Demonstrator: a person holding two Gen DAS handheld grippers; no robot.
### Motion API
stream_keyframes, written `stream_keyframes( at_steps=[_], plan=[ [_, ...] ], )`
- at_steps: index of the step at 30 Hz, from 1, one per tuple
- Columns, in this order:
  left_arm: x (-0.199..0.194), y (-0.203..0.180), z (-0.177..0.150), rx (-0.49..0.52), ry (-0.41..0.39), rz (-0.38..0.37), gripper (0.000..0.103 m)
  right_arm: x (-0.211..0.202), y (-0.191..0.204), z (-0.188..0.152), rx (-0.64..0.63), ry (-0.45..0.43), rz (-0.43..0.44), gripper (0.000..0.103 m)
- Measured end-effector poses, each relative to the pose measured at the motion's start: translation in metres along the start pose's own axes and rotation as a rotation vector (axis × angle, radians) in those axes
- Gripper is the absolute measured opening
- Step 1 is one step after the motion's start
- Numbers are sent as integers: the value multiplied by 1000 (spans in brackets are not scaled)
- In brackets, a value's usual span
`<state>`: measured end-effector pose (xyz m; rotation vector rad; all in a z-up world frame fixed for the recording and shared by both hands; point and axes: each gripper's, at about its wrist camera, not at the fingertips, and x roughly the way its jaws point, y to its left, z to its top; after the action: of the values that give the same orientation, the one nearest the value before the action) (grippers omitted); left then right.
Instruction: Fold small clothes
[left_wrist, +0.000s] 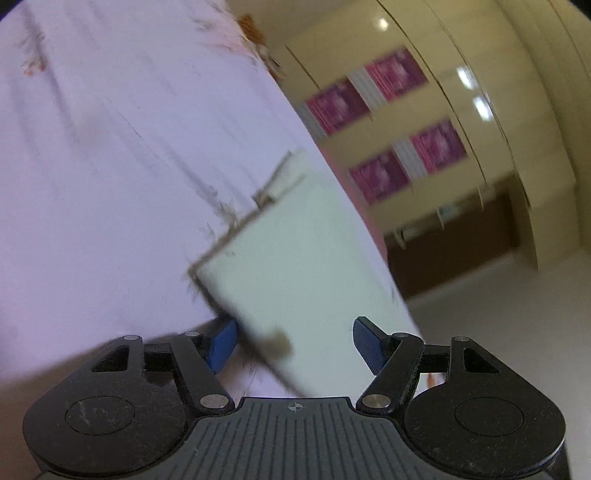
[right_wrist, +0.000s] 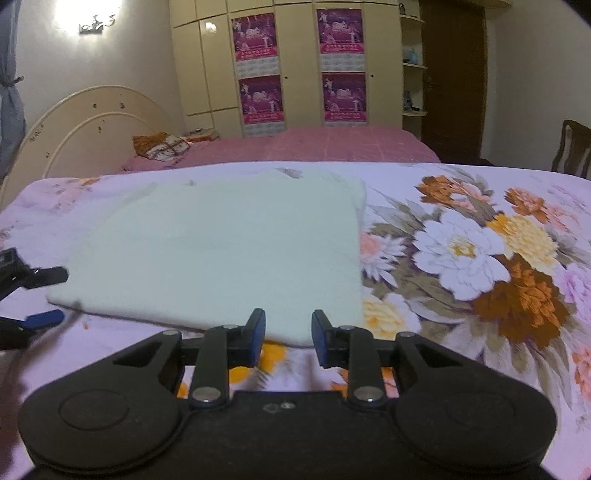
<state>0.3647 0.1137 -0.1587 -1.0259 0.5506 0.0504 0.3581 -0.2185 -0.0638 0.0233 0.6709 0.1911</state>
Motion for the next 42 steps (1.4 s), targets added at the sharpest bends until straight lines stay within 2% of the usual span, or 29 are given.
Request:
stream_keyframes(
  at_steps=[3,5,11,16,19,22,23,24,25,28,31,34,35,36,37,38,42],
  plan=[
    [15,-6,-1,-13,-32,-1,70,9,3,6,21,2,31,24],
    [28,-7,5,-33,-51,-13,70,21,8,12,22,9,56,16],
    [68,-12,34,-50,-85,-38,67,58,29,36,-3,0,127,12],
    [88,-1,39,-82,-70,-9,20,88,45,50,-5,-5,161,12],
    [88,3,40,-85,-65,-33,15,104,50,55,4,5,173,13],
    [81,1,37,-92,-91,-49,16,113,56,57,3,9,184,13],
    [77,2,35,-103,-93,-49,21,113,57,57,1,10,188,13],
    [70,3,32,-107,-93,-67,50,114,58,57,0,10,192,13],
    [59,4,26,-96,-123,-107,63,113,58,56,0,10,194,12],
    [34,5,5,-74,-127,-100,66,110,56,55,-4,13,198,13],
    [36,2,-2,-58,-138,-86,66,109,52,52,6,21,197,13],
    [57,0,11,-149,-155,-102,65,110,51,49,24,30,202,13],
    [63,1,12,-166,-162,-97,58,111,53,48,23,31,200,13],
    [73,2,14,-186,-149,-86,37,111,55,48,22,29,202,13],
    [86,6,15,-212,-111,-66,9,112,57,49,24,26,204,13],
    [99,8,16,-230,-89,-42,7,113,59,50,26,23,208,13],
    [101,0,20,-202,-127,-86,7,118,68,54,7,14,220,12]
  ],
)
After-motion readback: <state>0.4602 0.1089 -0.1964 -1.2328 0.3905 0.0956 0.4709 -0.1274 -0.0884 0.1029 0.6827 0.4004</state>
